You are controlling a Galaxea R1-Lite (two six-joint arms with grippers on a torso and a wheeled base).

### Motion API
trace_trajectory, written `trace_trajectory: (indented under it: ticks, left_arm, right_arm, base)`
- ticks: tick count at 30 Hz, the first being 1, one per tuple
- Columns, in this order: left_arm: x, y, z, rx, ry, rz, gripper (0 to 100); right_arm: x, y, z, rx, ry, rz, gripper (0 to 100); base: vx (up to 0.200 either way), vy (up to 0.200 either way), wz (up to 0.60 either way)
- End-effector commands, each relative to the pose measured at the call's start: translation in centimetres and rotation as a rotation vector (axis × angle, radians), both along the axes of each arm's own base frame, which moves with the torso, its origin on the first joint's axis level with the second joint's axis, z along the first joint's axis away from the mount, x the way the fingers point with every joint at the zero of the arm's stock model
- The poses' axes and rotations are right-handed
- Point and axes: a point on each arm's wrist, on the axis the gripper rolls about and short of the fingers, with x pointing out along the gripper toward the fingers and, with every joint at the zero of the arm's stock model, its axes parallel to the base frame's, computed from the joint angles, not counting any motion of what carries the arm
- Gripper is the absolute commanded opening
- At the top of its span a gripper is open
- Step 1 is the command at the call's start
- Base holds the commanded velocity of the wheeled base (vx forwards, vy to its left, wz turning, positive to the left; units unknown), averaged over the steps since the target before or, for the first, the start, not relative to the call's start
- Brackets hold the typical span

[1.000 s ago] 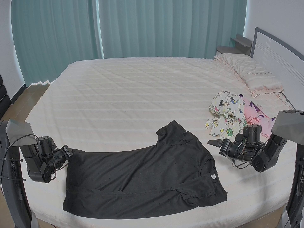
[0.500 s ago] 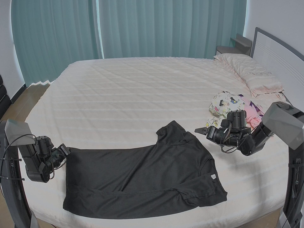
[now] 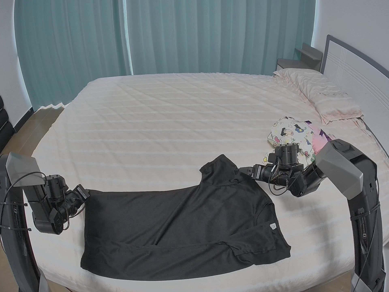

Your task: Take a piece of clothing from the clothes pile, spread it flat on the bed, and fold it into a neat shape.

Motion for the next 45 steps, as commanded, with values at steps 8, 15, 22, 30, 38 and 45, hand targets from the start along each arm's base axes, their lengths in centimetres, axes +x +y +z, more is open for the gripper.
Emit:
trace_trajectory:
  ticks: [8,15,22,30,38,45]
  left_arm:
    - [0.1,0.0,0.0,-0.001,-0.003,0.000,0]
    - [0.0,0.0,-0.1,-0.003,0.002,0.000,0]
    - [0.0,0.0,0.1,0.001,-0.004,0.000,0]
    - [0.0,0.2,0.7,0.008,-0.020,0.012,0]
    - [-0.1,0.6,1.7,0.013,-0.045,0.023,0]
    - [-0.7,0.7,2.7,0.014,-0.060,0.030,0]
  right_arm:
    - [0.4,2.2,-1.9,0.001,0.032,0.058,100]
    - [1.1,1.5,-1.3,0.015,0.008,0.034,0]
    - [1.3,0.5,-0.5,0.045,0.001,-0.011,0]
    - [0.8,0.4,0.8,0.090,-0.043,-0.029,0]
    - [0.3,0.6,0.8,0.082,-0.079,-0.028,0]
    - [0.0,1.1,-1.2,0.015,-0.073,-0.018,0]
  base:
    - [0.000,0.000,0.00]
    - [0.000,0.000,0.00]
    - [0.000,0.000,0.00]
    - [0.000,0.000,0.00]
    - [0.000,0.000,0.00]
    - [0.000,0.000,0.00]
